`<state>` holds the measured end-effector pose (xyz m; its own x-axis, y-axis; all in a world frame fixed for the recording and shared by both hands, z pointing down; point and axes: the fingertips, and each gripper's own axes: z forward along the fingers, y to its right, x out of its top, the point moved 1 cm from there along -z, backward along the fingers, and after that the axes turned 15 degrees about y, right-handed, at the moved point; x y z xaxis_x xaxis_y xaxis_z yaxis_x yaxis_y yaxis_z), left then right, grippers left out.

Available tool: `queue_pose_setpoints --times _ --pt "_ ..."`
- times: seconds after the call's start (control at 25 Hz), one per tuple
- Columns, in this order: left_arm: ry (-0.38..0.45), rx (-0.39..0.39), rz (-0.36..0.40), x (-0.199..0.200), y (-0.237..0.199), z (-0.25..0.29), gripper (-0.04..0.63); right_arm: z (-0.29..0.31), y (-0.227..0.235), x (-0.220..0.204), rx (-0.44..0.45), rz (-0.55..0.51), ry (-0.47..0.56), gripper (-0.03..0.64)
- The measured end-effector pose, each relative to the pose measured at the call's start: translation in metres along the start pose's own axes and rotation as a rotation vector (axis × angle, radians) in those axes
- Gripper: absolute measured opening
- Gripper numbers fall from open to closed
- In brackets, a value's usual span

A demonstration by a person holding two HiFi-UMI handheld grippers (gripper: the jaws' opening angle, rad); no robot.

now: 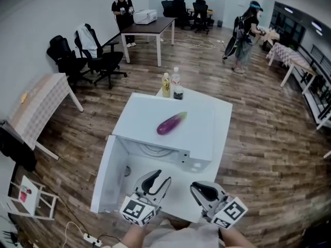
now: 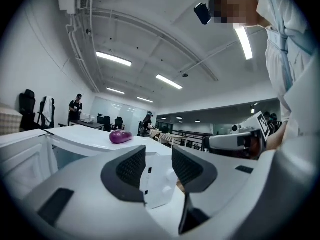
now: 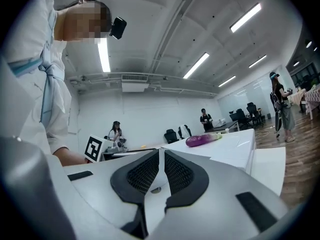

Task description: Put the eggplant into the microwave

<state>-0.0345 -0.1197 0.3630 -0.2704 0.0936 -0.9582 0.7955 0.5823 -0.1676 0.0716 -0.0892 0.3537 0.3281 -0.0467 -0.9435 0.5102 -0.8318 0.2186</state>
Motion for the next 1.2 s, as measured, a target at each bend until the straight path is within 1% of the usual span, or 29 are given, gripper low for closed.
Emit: queue_pose_setpoints --times 0.12,0.32,0.44,0.6,0.72,1.0,1.2 --pt "-0.022 0.062 0.054 0.001 -0.021 0.022 0.187 0.001 0.019 0.005 0.029 0.013 0.004 0.037" --pt "-0.058 0.110 0.139 0.009 -0.052 0.052 0.213 0.004 0.041 0.009 0.050 0.043 0.015 0.037" --pt "-0.072 0.129 0.181 0.013 -0.067 0.066 0.219 0.004 0.049 0.011 0.066 0.047 0.016 0.037" --pt "-0.137 0.126 0.244 0.007 -0.084 0.085 0.247 0.003 0.058 0.009 0.064 0.062 0.028 0.037" --pt "-0.184 0.125 0.271 0.002 -0.096 0.098 0.254 0.005 0.062 0.009 0.064 0.079 0.033 0.037" --pt "-0.263 0.168 0.303 -0.007 -0.118 0.113 0.258 0.009 0.063 0.010 0.076 0.094 0.059 0.037" --pt "-0.317 0.179 0.325 -0.016 -0.130 0.121 0.258 0.010 0.066 0.007 0.074 0.109 0.039 0.037"
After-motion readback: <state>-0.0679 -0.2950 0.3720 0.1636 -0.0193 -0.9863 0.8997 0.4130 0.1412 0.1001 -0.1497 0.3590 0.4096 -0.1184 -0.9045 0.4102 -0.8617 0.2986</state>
